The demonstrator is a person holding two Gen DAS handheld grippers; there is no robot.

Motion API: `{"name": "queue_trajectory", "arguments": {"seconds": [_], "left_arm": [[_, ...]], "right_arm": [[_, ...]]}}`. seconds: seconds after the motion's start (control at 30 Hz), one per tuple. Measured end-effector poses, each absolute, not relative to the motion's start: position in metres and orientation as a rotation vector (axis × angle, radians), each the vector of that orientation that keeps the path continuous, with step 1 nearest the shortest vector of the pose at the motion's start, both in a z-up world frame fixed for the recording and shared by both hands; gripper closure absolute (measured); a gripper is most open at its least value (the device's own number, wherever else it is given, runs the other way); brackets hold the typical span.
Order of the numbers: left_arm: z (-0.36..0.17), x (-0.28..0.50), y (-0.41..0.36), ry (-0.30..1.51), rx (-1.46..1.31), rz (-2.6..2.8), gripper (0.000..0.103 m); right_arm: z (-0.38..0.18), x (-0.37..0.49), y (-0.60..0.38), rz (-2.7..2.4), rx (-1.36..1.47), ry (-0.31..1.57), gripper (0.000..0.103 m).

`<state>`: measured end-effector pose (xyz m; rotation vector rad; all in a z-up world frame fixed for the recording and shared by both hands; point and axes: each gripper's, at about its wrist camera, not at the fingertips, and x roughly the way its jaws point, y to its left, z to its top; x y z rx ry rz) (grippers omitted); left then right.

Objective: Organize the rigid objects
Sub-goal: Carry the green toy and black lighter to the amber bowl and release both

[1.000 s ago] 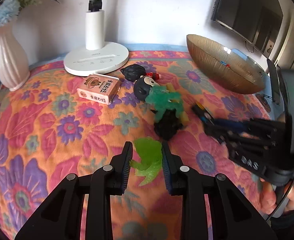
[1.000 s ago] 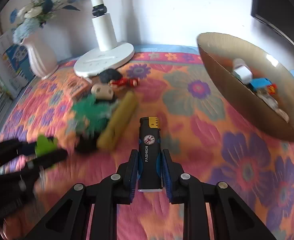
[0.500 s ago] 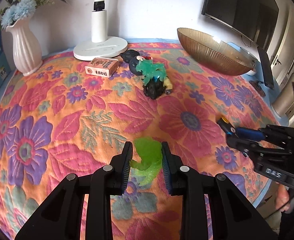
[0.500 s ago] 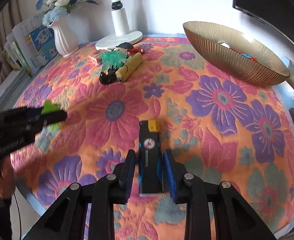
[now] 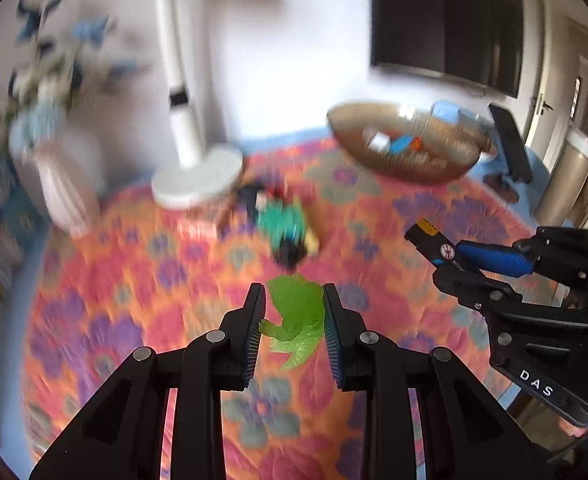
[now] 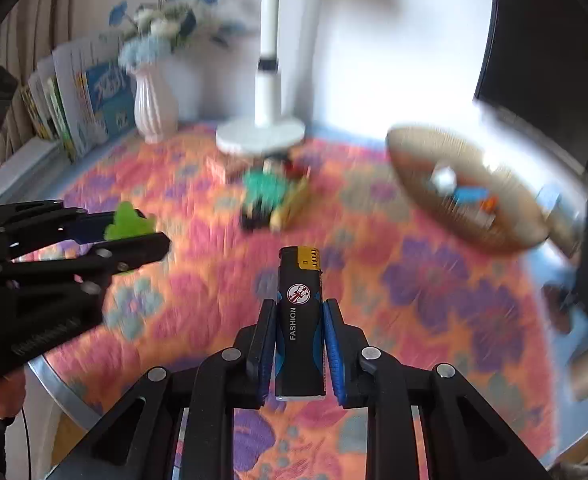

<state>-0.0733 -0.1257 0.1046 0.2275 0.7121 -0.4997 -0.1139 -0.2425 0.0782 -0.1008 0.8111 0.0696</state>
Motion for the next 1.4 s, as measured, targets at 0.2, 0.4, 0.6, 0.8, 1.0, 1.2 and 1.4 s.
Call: {"name": "queue_trajectory", "arguments": {"seconds": [0.2,0.4,0.6,0.8,1.0,1.2,1.4], "left_arm": [[0.162,-0.060,-0.156,0.582,0.250,-0.529,0.078],[0.193,-0.042,-0.187,0.551,0.212,-0.566,0.078],[0.195,-0.014,-0.227,0.581,0.189,-0.602,0.078],[0.183,0.007,-0.260,0.610,0.205,-0.619,0.078],[0.166,0.032,-0.289,0.656,0.216,-0.636,0.078],[0.144,0.053,-0.311,0.706,0.229,-0.644,0.078],[0.123,0.068,-0.323,0.753,0.236,-0.645,0.078]], "right_arm": [[0.143,-0.106,-0.262,-0.013,-0.126,0.691,0.081],[0.196,-0.100,-0.298,-0.097,-0.114,0.604,0.081],[0.213,-0.092,-0.330,-0.154,-0.101,0.584,0.081],[0.207,-0.066,-0.364,-0.185,-0.065,0.611,0.081],[0.190,-0.040,-0.402,-0.188,0.008,0.657,0.081],[0.169,-0.018,-0.430,-0.195,0.058,0.693,0.081],[0.146,0.000,-0.443,-0.201,0.078,0.738,0.081]]}}
